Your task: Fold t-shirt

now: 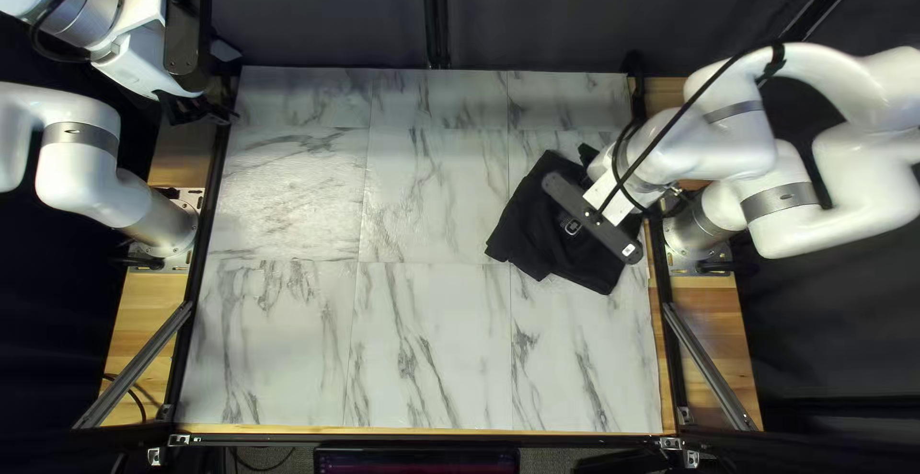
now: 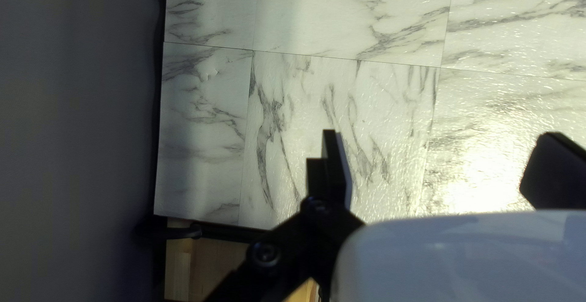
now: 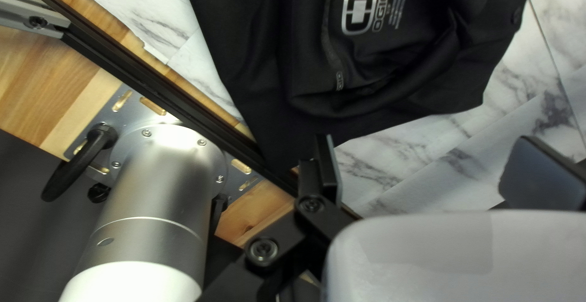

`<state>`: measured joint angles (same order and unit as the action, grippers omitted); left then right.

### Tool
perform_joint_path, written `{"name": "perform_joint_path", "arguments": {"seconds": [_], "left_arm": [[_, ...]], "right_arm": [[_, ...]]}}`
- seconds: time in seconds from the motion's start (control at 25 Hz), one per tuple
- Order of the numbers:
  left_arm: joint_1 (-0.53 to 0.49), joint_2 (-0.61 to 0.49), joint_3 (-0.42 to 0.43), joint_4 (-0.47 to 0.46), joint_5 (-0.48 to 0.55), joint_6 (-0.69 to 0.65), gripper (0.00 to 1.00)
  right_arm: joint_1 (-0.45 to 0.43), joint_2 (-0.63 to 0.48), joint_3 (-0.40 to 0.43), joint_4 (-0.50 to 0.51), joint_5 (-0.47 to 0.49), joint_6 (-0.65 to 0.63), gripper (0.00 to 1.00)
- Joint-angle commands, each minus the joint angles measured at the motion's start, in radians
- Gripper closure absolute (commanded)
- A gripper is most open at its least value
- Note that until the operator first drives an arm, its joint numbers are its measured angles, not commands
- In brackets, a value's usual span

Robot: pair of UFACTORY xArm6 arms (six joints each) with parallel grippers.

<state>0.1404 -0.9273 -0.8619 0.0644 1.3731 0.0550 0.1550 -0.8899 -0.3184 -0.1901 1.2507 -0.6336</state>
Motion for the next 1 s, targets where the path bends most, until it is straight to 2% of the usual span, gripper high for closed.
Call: {"name": "perform_joint_path", "arguments": {"seconds": [0.04,0.08,0.12,0.32,0.44,0.56,0.76,1.0], "left_arm": [[0.000,0.000,0.000,0.000,0.000,0.000,0.00],[0.000,0.000,0.000,0.000,0.000,0.000,0.00],[0.000,0.000,0.000,0.000,0.000,0.000,0.00],[0.000,0.000,0.000,0.000,0.000,0.000,0.00],[0.000,0.000,0.000,0.000,0.000,0.000,0.00],[0.000,0.000,0.000,0.000,0.000,0.000,0.00],[0.000,0.000,0.000,0.000,0.000,0.000,0.00],[0.000,0.000,0.000,0.000,0.000,0.000,0.00]], "right_arm": [[0.068,0.055,-0.020,-0.008,-0.038,0.075,0.00],[0.081,0.063,-0.022,-0.011,-0.045,0.092,0.00],[0.131,0.124,-0.043,-0.021,-0.084,0.153,0.00],[0.265,0.350,-0.120,-0.073,-0.248,0.342,0.00],[0.312,0.510,-0.172,-0.128,-0.357,0.468,0.00],[0.345,0.661,-0.233,-0.188,-0.414,0.594,0.00],[0.368,0.771,-0.258,-0.262,-0.464,0.752,0.00],[0.348,0.830,-0.229,-0.322,-0.530,0.863,0.00]]}}
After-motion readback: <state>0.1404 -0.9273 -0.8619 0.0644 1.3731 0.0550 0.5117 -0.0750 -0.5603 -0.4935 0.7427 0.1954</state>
